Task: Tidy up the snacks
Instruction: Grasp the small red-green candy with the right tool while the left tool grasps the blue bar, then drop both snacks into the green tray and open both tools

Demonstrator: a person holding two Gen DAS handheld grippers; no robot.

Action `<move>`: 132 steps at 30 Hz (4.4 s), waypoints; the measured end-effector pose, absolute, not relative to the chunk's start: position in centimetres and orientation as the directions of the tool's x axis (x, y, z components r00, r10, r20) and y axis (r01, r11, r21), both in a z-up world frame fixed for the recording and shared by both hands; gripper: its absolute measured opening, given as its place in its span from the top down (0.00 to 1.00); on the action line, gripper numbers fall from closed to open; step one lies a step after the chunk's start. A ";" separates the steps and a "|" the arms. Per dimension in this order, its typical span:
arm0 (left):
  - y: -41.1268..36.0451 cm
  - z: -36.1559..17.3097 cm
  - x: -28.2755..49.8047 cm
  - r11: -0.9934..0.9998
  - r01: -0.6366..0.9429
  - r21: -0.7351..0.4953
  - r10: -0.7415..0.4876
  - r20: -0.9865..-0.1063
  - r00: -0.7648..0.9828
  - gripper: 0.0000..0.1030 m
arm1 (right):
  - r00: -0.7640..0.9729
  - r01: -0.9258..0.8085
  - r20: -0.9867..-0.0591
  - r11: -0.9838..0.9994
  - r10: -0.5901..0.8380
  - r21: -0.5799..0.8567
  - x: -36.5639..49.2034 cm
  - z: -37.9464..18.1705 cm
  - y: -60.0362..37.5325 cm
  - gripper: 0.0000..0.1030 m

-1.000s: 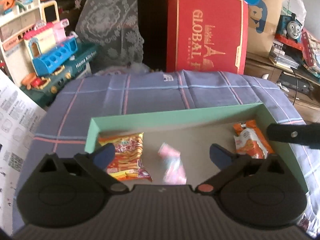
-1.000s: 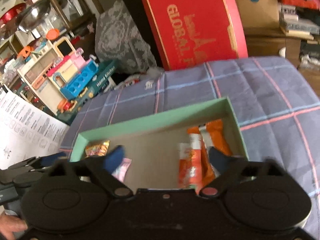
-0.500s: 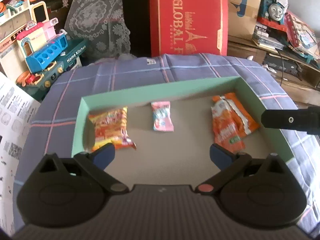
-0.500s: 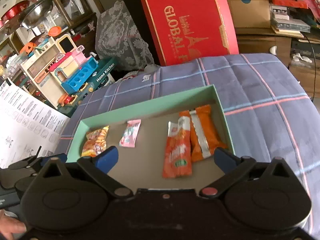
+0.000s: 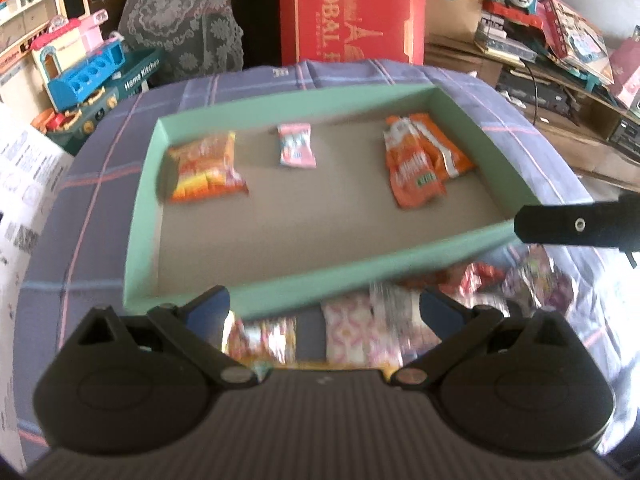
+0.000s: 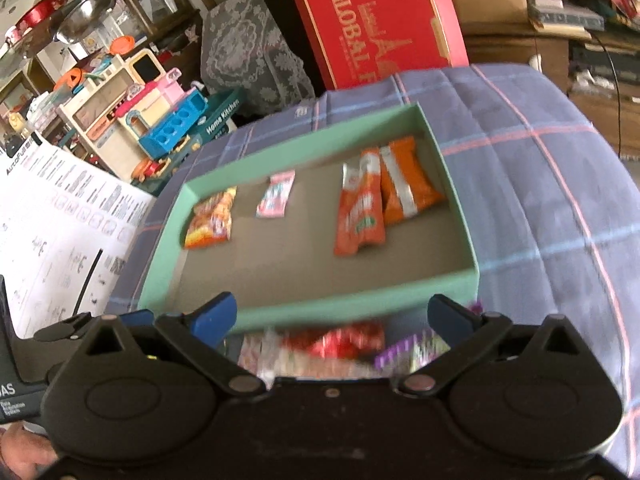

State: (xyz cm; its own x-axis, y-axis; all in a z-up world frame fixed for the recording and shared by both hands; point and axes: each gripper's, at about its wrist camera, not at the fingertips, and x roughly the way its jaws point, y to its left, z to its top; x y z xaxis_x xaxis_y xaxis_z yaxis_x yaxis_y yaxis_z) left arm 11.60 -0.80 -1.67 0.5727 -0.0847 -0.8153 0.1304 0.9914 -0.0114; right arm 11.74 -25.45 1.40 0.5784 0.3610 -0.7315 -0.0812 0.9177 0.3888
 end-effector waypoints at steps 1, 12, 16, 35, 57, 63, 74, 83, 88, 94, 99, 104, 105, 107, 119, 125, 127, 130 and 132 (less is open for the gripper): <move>-0.7 -1.9 10.9 0.991 0.132 -0.020 -0.092 -0.818 0.567 0.00 | 0.568 -0.078 -0.738 0.917 0.364 0.392 11.0 1.0 -25.5 0.00; 0.9 -3.7 3.9 0.983 0.148 -0.109 -0.170 -0.848 0.502 0.00 | 0.480 0.011 -0.803 0.913 0.353 0.408 4.6 -3.3 -27.2 0.00; 0.6 -4.6 2.2 0.972 0.188 -0.140 -0.215 -0.851 0.479 0.02 | 0.480 0.038 -0.815 0.920 0.325 0.389 2.7 -4.3 -27.8 0.08; -4.0 -7.7 4.9 0.936 0.353 0.002 -0.189 -0.842 0.505 0.29 | 0.408 0.014 -0.830 0.907 0.379 0.421 2.5 -5.8 -27.0 0.51; -3.7 -6.4 3.9 0.917 0.397 0.028 -0.196 -0.836 0.512 0.36 | 0.489 -0.149 -0.836 0.968 0.249 0.202 3.6 -5.7 -23.1 0.70; -6.3 -8.2 4.8 0.835 0.533 0.135 -0.177 -0.851 0.494 0.30 | 0.499 -0.096 -0.819 0.957 0.285 0.274 2.9 -6.0 -25.6 0.71; -4.5 -7.5 5.2 0.962 0.244 0.123 -0.009 -0.878 0.479 0.47 | 0.528 -0.091 -0.800 0.956 0.284 0.279 2.6 -6.1 -26.1 0.72; -1.9 -7.1 4.7 0.958 0.288 0.012 -0.116 -0.898 0.424 0.31 | 0.527 -0.099 -0.799 0.955 0.290 0.281 2.8 -6.2 -26.1 0.72; -2.7 -7.4 3.0 0.912 0.398 0.102 -0.104 -0.880 0.463 0.52 | 0.527 -0.106 -0.805 0.960 0.275 0.259 2.8 -6.1 -25.7 0.72; -3.2 -6.6 2.6 0.916 0.389 0.096 -0.122 -0.858 0.500 0.71 | 0.521 -0.118 -0.816 0.968 0.251 0.222 2.8 -5.9 -25.2 0.71; -1.8 -5.2 3.0 0.940 0.339 -0.037 -0.208 -0.850 0.485 0.79 | 0.525 -0.102 -0.811 0.965 0.258 0.241 2.7 -5.2 -25.8 0.71; -1.1 -4.0 2.5 0.942 0.316 -0.113 -0.263 -0.834 0.485 0.86 | 0.542 -0.107 -0.795 0.961 0.271 0.254 2.7 -4.2 -25.9 0.71; -1.1 -3.7 2.4 0.940 0.318 -0.125 -0.276 -0.828 0.489 0.88 | 0.546 -0.111 -0.791 0.959 0.277 0.259 2.7 -3.9 -25.9 0.71; -1.2 -3.0 2.1 0.937 0.324 -0.134 -0.290 -0.815 0.501 0.88 | 0.556 -0.120 -0.780 0.956 0.287 0.267 2.8 -3.3 -25.8 0.71; -0.5 1.5 3.1 0.934 0.294 -0.204 -0.343 -0.744 0.574 0.88 | 0.594 -0.106 -0.726 0.928 0.347 0.357 3.9 -0.5 -26.9 0.72; -0.6 3.6 7.6 0.951 0.248 -0.183 -0.303 -0.704 0.642 0.88 | 0.643 -0.105 -0.686 0.926 0.342 0.363 7.3 1.8 -27.9 0.72; -0.8 4.2 9.7 0.954 0.239 -0.180 -0.296 -0.692 0.659 0.88 | 0.662 -0.102 -0.671 0.928 0.333 0.360 9.0 2.6 -28.3 0.72; -1.3 4.6 13.4 0.960 0.216 -0.179 -0.279 -0.688 0.670 0.88 | 0.679 -0.094 -0.658 0.927 0.326 0.362 11.9 3.3 -28.6 0.72; -1.8 4.6 15.7 0.964 0.199 -0.175 -0.264 -0.688 0.676 0.88 | 0.681 -0.088 -0.659 0.929 0.320 0.360 13.9 3.4 -28.8 0.72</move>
